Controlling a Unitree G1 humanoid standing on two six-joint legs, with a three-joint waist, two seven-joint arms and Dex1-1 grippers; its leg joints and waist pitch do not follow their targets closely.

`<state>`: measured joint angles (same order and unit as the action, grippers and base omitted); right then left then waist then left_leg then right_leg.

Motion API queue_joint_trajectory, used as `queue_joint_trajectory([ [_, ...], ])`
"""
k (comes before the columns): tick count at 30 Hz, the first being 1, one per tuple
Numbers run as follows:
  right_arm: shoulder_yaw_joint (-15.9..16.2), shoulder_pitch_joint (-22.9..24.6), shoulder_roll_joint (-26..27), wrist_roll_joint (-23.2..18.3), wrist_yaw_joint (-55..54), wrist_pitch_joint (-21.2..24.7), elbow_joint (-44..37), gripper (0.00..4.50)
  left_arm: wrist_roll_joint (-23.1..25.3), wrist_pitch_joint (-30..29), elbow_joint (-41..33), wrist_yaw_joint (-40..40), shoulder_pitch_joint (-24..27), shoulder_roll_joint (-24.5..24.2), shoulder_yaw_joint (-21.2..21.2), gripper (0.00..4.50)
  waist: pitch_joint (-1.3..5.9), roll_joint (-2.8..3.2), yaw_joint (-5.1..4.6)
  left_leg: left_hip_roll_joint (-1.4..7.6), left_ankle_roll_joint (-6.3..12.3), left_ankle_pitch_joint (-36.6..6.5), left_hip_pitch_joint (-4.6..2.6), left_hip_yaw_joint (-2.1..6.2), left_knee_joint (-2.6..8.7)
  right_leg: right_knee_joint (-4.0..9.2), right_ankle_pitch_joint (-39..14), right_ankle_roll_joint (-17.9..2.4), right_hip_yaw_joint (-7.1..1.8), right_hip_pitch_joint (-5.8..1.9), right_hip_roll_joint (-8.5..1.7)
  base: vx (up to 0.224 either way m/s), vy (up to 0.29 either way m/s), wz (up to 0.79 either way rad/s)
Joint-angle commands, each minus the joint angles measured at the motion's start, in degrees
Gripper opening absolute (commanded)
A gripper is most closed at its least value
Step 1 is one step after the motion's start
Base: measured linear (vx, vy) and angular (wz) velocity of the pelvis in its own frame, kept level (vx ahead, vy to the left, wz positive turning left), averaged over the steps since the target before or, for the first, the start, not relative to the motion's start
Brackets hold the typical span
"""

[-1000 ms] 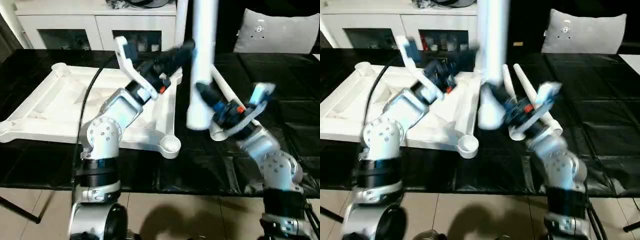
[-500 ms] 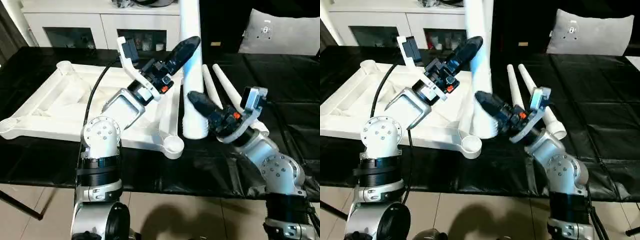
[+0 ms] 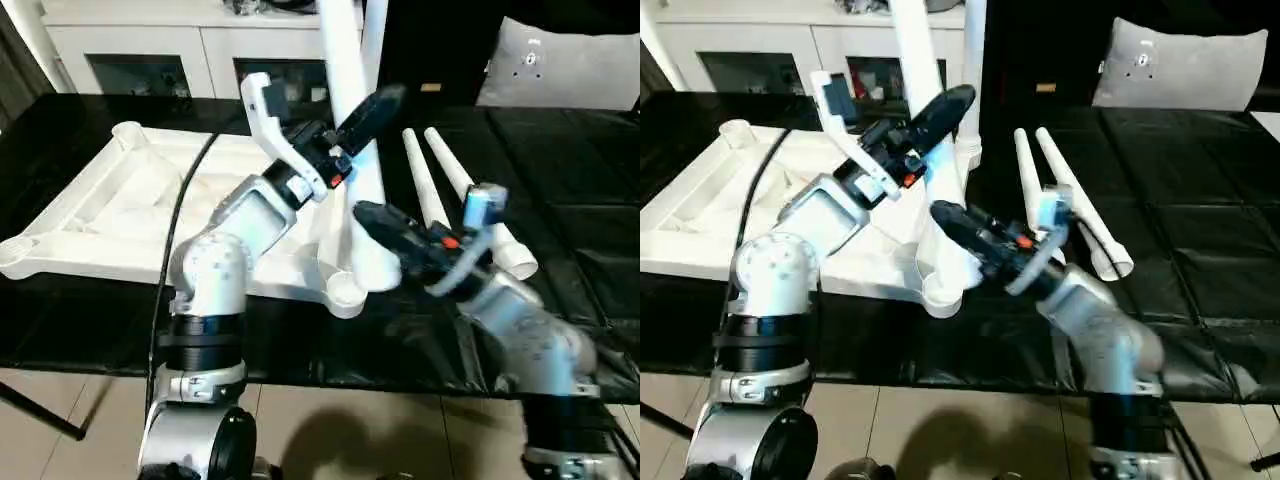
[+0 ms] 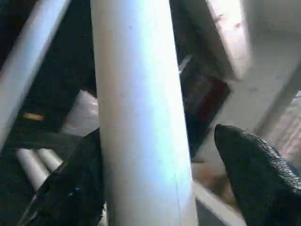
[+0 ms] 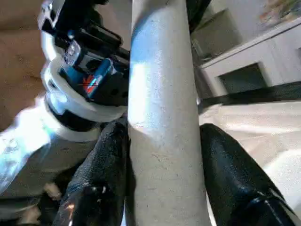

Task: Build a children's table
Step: Pick table leg

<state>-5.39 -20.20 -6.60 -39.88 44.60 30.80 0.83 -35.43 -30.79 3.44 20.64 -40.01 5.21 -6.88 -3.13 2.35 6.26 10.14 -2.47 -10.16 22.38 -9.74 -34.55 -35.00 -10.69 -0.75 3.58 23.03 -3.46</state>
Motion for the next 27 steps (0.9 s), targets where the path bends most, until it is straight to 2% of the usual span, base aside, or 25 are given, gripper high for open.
queue_joint_trajectory([
  [1, 2.5, -1.6, 2.0, 7.1, -5.3, -7.0, 1.5, 1.86, 5.6, 4.9, 0.7, -5.3, 0.3, 1.7, 1.9, 3.30, 4.18, -0.81, -0.35, 2.64, 1.44, -6.4, -0.61, 0.90, 3.58, 4.66, -12.4, -7.0, -2.52, -2.98, -4.54, 0.000, 0.000, 0.00],
  [2, 3.3, -1.7, 2.3, 9.2, -6.4, -9.0, 1.8, 1.86, 6.3, 5.5, 0.8, -6.3, 0.5, 2.2, 2.1, 3.17, 4.16, -0.56, -0.38, 2.65, 1.32, -6.5, -0.61, 0.96, 3.63, 4.70, -12.2, -7.0, -2.53, -2.98, -4.59, 0.000, 0.000, 0.00],
  [3, 3.9, -1.7, 2.6, 10.8, -7.2, -10.5, 2.0, 1.86, 6.8, 6.0, 0.9, -7.0, 0.6, 2.5, 2.3, 3.01, 4.17, -0.80, -0.65, 2.56, 1.02, -6.5, -0.58, 0.91, 3.61, 4.64, -11.4, -7.2, -2.51, -3.08, -4.49, 0.000, 0.000, 0.00],
  [4, 5.1, -1.6, 2.8, 12.7, -7.6, -12.4, 2.4, 1.86, 8.0, 6.9, 1.1, -8.0, 0.8, 3.0, 2.7, 2.91, 4.18, -0.50, -0.70, 2.53, 1.17, -6.8, -0.58, 0.97, 3.63, 4.54, -11.2, -7.5, -2.53, -3.13, -4.50, 0.000, 0.000, 0.00],
  [7, 6.5, -1.2, 4.1, 15.1, -8.9, -15.6, 3.1, 1.86, 10.3, 9.5, 1.9, -10.2, 1.1, 4.3, 3.2, 2.85, 4.17, -0.61, -1.00, 2.55, 1.63, -7.6, -0.57, 0.97, 3.69, 4.61, -10.8, -7.6, -2.54, -3.17, -4.46, 0.000, 0.000, 0.00],
  [9, 6.8, -1.0, 4.6, 16.0, -9.5, -16.7, 3.4, 1.86, 10.7, 10.3, 2.0, -11.0, 1.2, 4.8, 3.1, 2.55, 4.22, -0.66, -1.16, 2.62, 1.96, -7.6, -0.56, 1.02, 3.71, 4.45, -10.0, -8.2, -2.56, -3.16, -4.40, 0.000, 0.000, 0.00],
  [12, 6.9, -1.0, 4.9, 16.4, -9.6, -17.5, 3.8, 1.86, 11.1, 10.9, 2.2, -11.4, 1.2, 5.0, 3.2, 2.43, 4.20, -0.60, -1.29, 2.61, 2.39, -7.7, -0.54, 1.02, 3.67, 4.41, -9.4, -8.8, -2.56, -3.20, -4.44, 0.000, 0.000, 0.00],
  [14, 7.1, -0.9, 5.1, 17.5, -10.2, -19.5, 4.9, 1.86, 11.8, 11.8, 2.4, -11.7, 1.3, 4.9, 3.1, 2.05, 4.11, -0.59, -1.36, 2.62, 2.74, -8.1, -0.56, 0.99, 3.70, 4.52, -9.8, -9.0, -2.56, -3.17, -4.43, 0.000, 0.000, 0.00],
  [22, 7.3, -1.1, 5.2, 18.5, -10.2, -21.0, 6.0, 1.86, 12.0, 12.4, 2.5, -12.1, 1.6, 4.7, 3.6, 1.84, 4.19, -0.51, -1.36, 2.64, 3.04, -7.8, -0.60, 0.97, 3.61, 4.31, -8.5, -9.7, -2.60, -3.20, -4.41, 0.000, 0.000, 0.00],
  [23, 7.5, -1.2, 5.3, 18.6, -10.2, -21.3, 6.3, 1.86, 12.0, 12.6, 2.6, -12.2, 1.7, 4.7, 3.7, 1.84, 4.18, -0.76, -1.35, 2.58, 3.18, -7.7, -0.57, 0.93, 3.58, 4.26, -8.5, -9.8, -2.60, -3.26, -4.41, 0.000, 0.000, 0.00],
  [27, 7.9, -1.4, 5.2, 18.9, -10.1, -22.0, 6.8, 1.86, 11.9, 12.8, 2.7, -12.5, 1.9, 4.6, 3.9, 1.82, 4.16, -0.67, -1.36, 2.64, 3.29, -7.7, -0.57, 0.94, 3.59, 4.32, -9.0, -9.7, -2.61, -3.23, -4.44, 0.000, 0.000, 0.00],
])
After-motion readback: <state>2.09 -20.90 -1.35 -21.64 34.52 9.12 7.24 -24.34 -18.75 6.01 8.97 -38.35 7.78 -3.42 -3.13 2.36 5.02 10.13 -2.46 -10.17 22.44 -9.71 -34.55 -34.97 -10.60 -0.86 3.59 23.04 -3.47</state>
